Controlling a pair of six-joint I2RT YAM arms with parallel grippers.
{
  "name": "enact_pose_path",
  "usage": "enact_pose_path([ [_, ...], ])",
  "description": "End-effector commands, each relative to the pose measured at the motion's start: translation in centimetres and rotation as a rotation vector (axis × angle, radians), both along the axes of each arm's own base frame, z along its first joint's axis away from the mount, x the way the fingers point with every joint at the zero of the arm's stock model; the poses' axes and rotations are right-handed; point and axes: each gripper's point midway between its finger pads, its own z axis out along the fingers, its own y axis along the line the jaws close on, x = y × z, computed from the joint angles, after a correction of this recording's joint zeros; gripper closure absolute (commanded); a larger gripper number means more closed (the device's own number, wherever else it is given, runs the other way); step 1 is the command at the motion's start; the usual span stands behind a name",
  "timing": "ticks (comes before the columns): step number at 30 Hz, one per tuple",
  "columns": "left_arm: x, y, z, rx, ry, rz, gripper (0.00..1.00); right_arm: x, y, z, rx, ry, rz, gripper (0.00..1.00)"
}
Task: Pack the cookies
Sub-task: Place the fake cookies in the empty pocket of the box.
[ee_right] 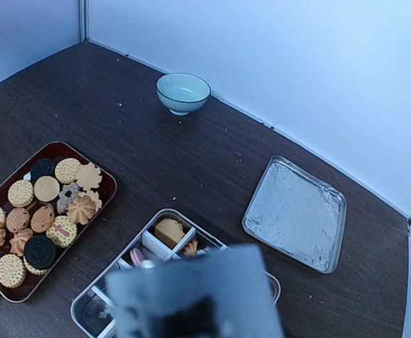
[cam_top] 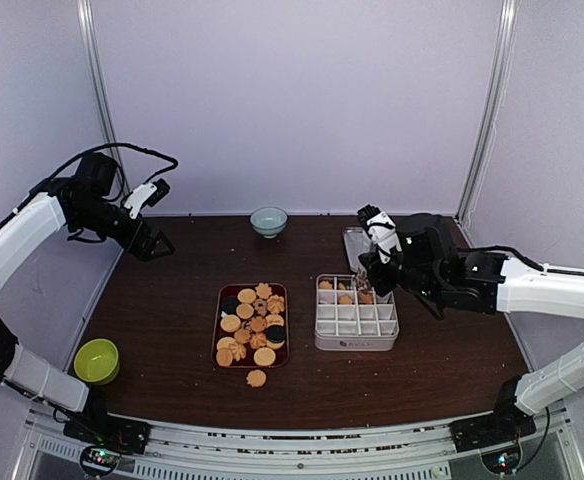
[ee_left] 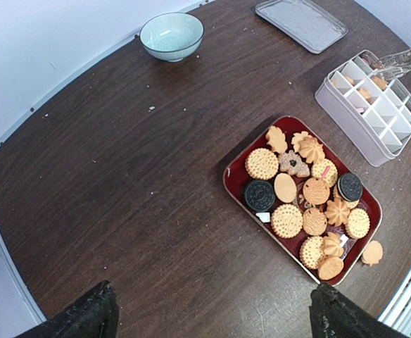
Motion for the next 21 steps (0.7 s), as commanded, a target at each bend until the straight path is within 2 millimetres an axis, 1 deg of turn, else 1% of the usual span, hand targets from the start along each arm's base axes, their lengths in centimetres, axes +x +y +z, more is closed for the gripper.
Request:
enact_pose_path([
  [1, 0.3, -0.1, 1.8, -0.026, -0.063, 0.0, 0.02, 0.1, -0.3, 3.4, 0.079, -0.062, -0.017, 0.68],
  [7, 0.3, 0.0, 1.9, -0.026, -0.064, 0.001, 0.02, -0.2, 0.0, 4.2, 0.096, -0.07, -0.002, 0.69],
  [9, 0.3, -0.1, 1.9, -0.024, -0.065, 0.0, 0.02, -0.5, 0.5, 4.8, 0.109, -0.077, 0.016, 0.69],
  [11, 0.3, 0.0, 1.8, -0.021, -0.064, 0.004, 0.02, -0.9, 1.5, 5.5, 0.121, -0.083, 0.041, 0.69],
  [13, 0.3, 0.1, 1.7, -0.014, -0.06, 0.006, 0.02, -1.5, 3.2, 6.3, 0.142, -0.086, 0.08, 0.69],
  [16, 0.4, 0.4, 1.3, -0.005, -0.052, 0.01, 0.02, -2.6, 6.4, 7.0, 0.174, -0.083, 0.156, 0.69],
  [18, 0.5, 0.6, 1.1, -0.006, -0.041, 0.017, 0.02, -3.3, 9.0, 7.6, 0.194, -0.078, 0.205, 0.69],
  [21, 0.5, 0.9, 1.0, -0.008, -0.032, 0.024, 0.02, -4.4, 13.0, 7.3, 0.214, -0.06, 0.281, 0.69],
])
